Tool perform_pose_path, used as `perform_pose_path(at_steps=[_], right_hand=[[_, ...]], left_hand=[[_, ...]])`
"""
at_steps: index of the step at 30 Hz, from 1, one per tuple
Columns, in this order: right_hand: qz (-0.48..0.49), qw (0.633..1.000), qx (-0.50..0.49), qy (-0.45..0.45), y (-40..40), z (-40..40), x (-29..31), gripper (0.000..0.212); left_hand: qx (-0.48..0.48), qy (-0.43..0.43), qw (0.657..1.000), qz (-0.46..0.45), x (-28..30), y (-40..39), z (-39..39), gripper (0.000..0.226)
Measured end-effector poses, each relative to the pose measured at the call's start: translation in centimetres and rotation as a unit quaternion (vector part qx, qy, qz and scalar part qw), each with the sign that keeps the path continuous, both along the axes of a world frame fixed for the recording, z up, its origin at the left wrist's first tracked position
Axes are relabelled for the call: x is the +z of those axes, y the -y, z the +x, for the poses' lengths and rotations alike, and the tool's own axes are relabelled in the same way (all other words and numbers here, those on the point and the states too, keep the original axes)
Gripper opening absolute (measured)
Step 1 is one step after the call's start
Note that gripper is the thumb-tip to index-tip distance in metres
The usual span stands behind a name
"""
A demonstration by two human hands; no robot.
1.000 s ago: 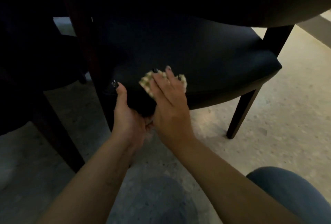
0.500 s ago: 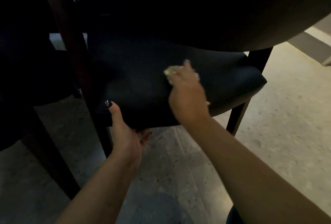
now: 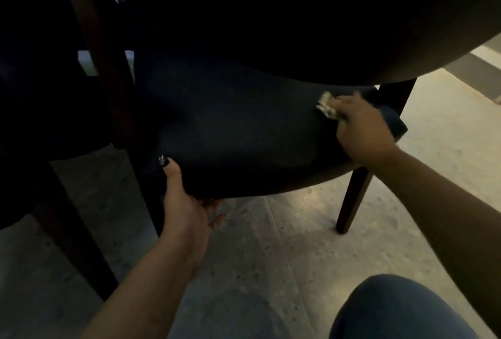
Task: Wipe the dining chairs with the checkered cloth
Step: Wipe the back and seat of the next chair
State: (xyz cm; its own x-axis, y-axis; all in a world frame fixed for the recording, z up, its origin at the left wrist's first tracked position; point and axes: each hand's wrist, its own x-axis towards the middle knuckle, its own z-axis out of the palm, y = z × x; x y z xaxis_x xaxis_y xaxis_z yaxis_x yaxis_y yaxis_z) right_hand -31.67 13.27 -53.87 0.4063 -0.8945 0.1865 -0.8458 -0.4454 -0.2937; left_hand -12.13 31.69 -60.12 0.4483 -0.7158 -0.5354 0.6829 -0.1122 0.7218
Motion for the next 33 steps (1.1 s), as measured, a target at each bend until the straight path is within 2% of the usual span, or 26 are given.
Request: perform_pose_path(at_steps=[2, 4, 7, 9, 11, 13, 15, 17, 19, 23, 26, 29, 30, 32, 33], right_hand=[[0.005, 0.998, -0.043, 0.046, -0.1, 1.0, 0.1, 0.045], [-0.014, 0.998, -0.016, 0.060, -1.7, 4.8, -0.1, 0.046], [-0.005, 0.988, 0.151, 0.030, -5.8, 13.1, -0.4, 0.055], [0.005, 0.967, 0.256, 0.005, -9.0, 17.9, -0.4, 0.057], [-0.024, 0.948, 0.316, -0.037, -11.0, 20.1, -0.3, 0.055], [-0.048, 0.935, 0.347, -0.061, -10.3, 18.6, -0.6, 0.053], [-0.030, 0.940, 0.337, -0.038, -8.2, 14.9, -0.5, 0.056], [-0.004, 0.958, 0.287, -0.010, -6.0, 10.5, -0.3, 0.060], [0.012, 0.975, 0.221, 0.017, -3.9, 6.5, -0.1, 0.058], [0.013, 0.993, 0.120, 0.005, 0.2, 0.8, 0.0, 0.053], [-0.001, 0.999, 0.022, 0.034, 2.1, -0.7, 0.2, 0.047], [-0.013, 0.989, -0.074, 0.124, 0.5, 1.7, -0.1, 0.043], [-0.028, 0.985, -0.059, 0.161, -1.1, 3.5, -0.1, 0.043], [-0.044, 0.977, 0.043, 0.206, -4.6, 7.8, -0.4, 0.049], [-0.011, 0.970, 0.088, 0.227, -6.3, 10.0, -0.3, 0.053]], left_hand=[[0.004, 0.006, 1.000, 0.005, 0.0, 0.1, -0.1, 0.072], [0.004, 0.003, 1.000, 0.007, -0.2, 0.4, -0.4, 0.078], [0.023, -0.002, 1.000, 0.012, -0.2, 0.7, -0.5, 0.075], [0.037, -0.004, 0.999, 0.025, -0.1, 1.0, -0.6, 0.064], [0.042, 0.015, 0.999, 0.030, -0.1, 0.9, -0.4, 0.046], [0.024, -0.004, 1.000, 0.020, -0.3, 0.8, -0.1, 0.046], [-0.001, -0.023, 1.000, 0.005, -0.8, 0.7, 0.3, 0.058], [-0.025, -0.023, 0.999, -0.002, -0.9, 0.5, 0.8, 0.065], [-0.046, -0.017, 0.999, -0.009, -0.8, 0.1, 1.1, 0.062], [-0.087, 0.000, 0.996, -0.015, -0.3, -0.4, 1.5, 0.064], [-0.096, 0.006, 0.995, 0.007, -0.3, -0.4, 1.6, 0.067], [-0.077, -0.004, 0.997, 0.023, -0.4, -0.3, 1.4, 0.082], [-0.071, -0.010, 0.997, 0.022, -0.5, -0.2, 1.3, 0.087], [-0.068, -0.020, 0.997, 0.018, -0.5, -0.1, 0.9, 0.090], [-0.066, -0.025, 0.997, 0.017, -0.5, -0.2, 0.7, 0.089]])
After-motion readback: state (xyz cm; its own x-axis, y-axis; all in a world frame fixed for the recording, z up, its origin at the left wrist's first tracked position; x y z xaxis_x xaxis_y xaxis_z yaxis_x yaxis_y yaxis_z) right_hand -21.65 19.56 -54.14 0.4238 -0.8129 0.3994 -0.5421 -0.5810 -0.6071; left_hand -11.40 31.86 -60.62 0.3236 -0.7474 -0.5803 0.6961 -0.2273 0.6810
